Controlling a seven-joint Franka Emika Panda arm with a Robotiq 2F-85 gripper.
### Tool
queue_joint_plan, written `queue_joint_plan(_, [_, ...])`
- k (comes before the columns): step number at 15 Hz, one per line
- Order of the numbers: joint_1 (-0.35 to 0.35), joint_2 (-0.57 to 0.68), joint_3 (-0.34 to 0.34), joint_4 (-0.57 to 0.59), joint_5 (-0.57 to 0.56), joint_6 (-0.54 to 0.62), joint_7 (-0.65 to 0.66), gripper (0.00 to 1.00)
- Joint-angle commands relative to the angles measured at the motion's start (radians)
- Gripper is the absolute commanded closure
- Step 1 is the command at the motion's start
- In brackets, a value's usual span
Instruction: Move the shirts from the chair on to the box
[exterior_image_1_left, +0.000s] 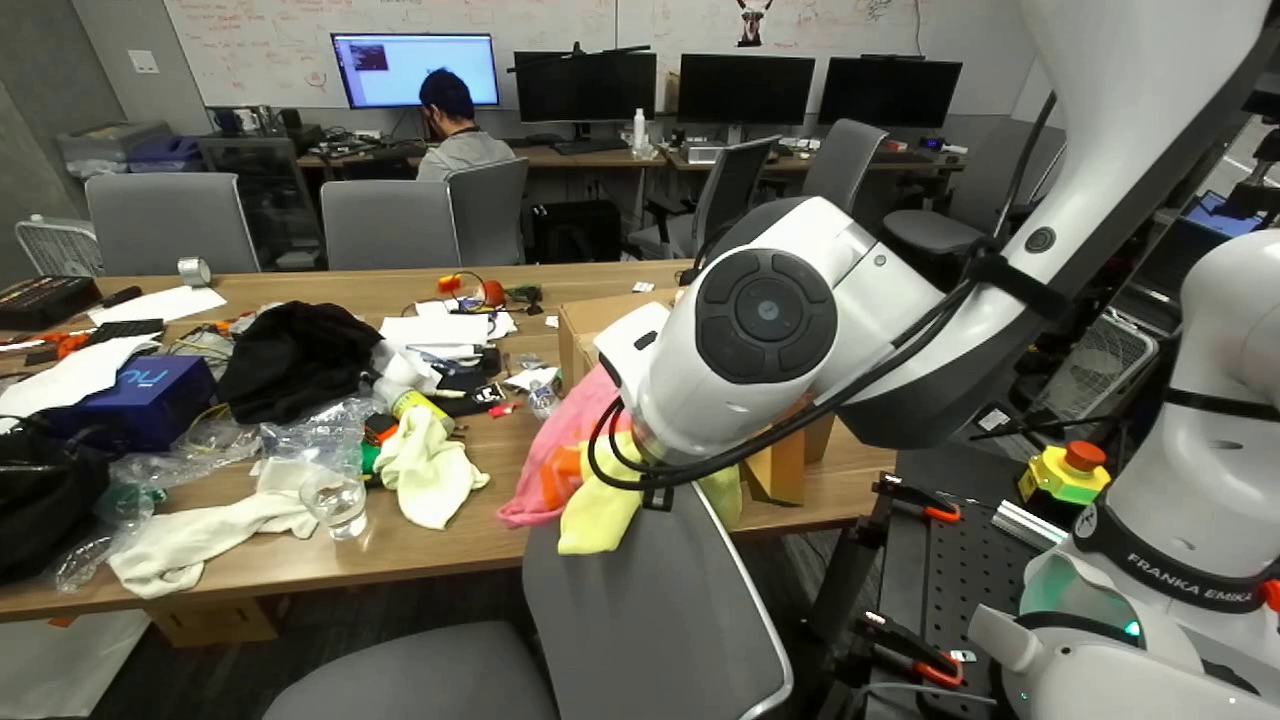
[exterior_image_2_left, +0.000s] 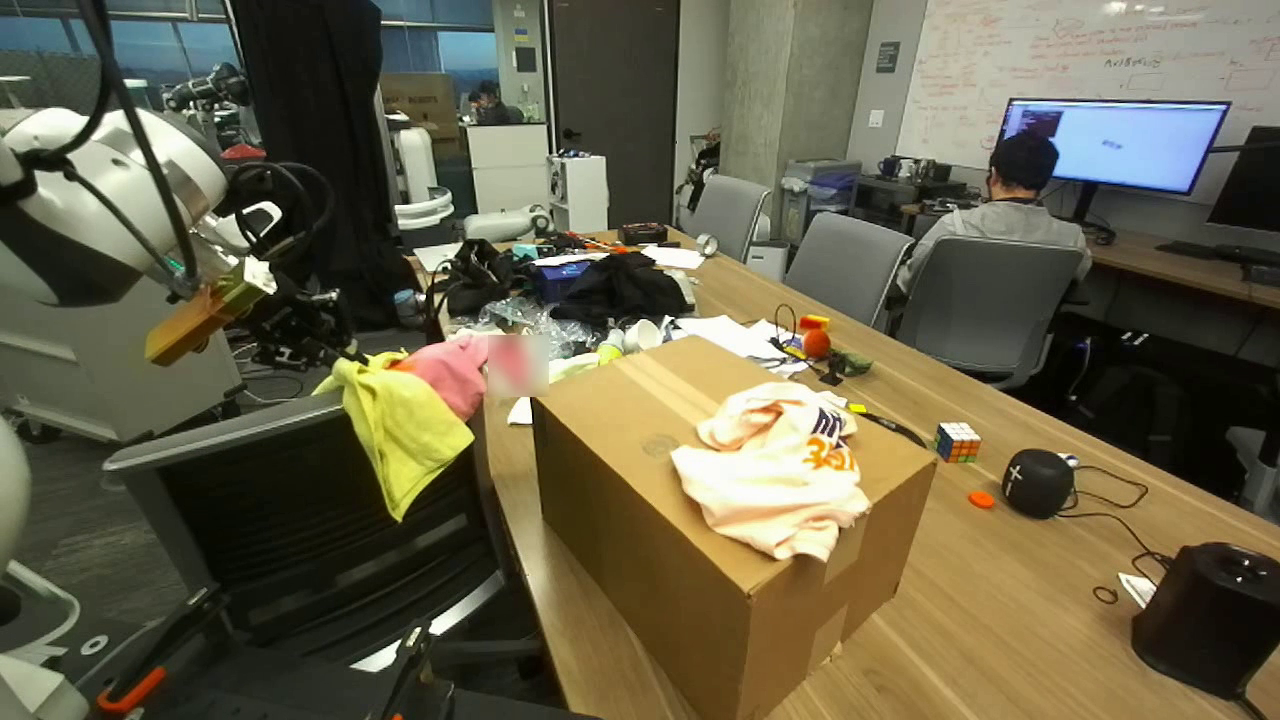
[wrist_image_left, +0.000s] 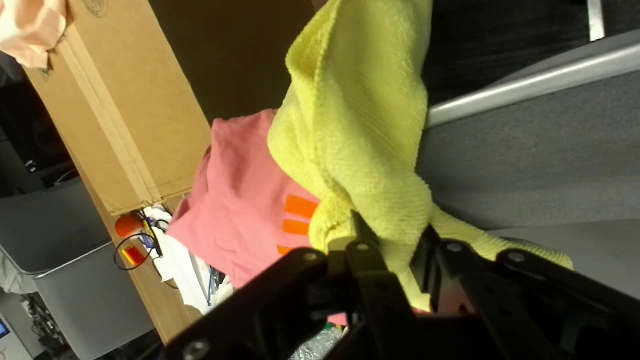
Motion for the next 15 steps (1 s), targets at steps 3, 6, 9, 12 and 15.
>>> queue_joint_plan(3, [0.035, -0.042, -0.01, 0.02, 0.007, -0.013, 0.01, 0.97])
queue_joint_plan(6, [0.041, -0.115, -0.004, 0.021, 0.049, 0.008, -0.002, 0.97])
queue_joint_plan(9, [0.047, -0.201, -0.002, 0.033, 0.121, 0.019, -0.023, 0.97])
queue_joint_plan(12, [0.047, -0.285, 0.0, 0.049, 0.17, 0.014, -0.026, 0.97])
queue_joint_plan(15, [0.031, -0.337, -0.002, 0.06, 0.174, 0.006, -0.029, 0.97])
